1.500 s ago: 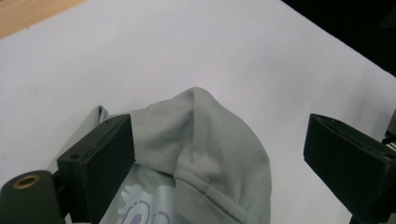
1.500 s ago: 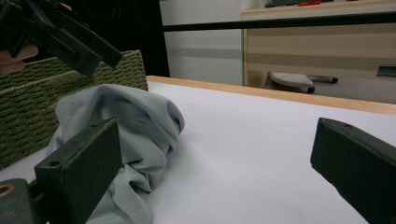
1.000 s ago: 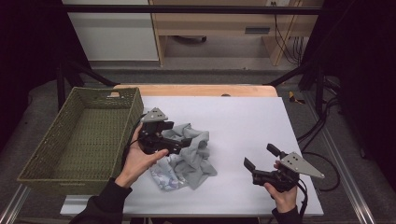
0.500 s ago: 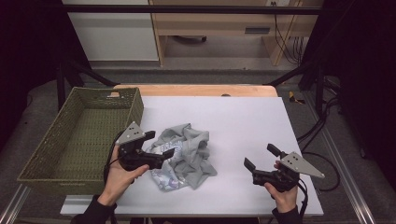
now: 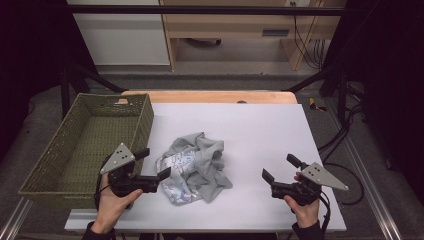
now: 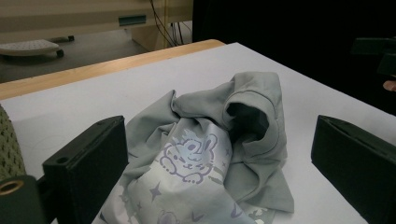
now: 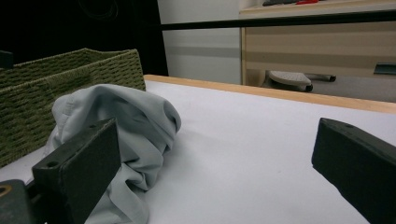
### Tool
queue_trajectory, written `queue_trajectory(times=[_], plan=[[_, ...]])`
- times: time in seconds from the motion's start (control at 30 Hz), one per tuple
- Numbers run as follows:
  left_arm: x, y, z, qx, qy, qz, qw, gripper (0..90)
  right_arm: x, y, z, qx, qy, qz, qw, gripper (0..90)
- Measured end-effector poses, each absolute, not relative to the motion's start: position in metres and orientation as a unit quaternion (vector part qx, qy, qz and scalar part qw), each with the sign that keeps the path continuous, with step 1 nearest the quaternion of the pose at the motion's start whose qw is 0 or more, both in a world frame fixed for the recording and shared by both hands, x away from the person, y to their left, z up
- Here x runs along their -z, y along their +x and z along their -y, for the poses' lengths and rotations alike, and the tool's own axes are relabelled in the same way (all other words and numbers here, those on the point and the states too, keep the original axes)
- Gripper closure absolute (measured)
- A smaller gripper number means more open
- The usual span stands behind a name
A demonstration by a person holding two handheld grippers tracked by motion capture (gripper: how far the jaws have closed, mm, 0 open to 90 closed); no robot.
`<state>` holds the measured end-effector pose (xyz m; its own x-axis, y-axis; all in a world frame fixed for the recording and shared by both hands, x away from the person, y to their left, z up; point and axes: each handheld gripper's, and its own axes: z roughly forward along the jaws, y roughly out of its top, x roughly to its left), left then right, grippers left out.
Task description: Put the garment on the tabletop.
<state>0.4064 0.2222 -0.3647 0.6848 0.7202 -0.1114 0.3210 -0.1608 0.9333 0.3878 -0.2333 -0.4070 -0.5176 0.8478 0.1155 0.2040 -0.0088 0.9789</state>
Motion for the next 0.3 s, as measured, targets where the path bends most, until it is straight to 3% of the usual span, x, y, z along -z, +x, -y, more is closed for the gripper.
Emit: queue_trajectory(times=[0.3], plan=[[0.373,0.400,-0.238,-0.191,0.721,-0.365,0.556,4.1,0.407,0.388,0.234,-0.579,0.408,-0.651,0.273,1.4]])
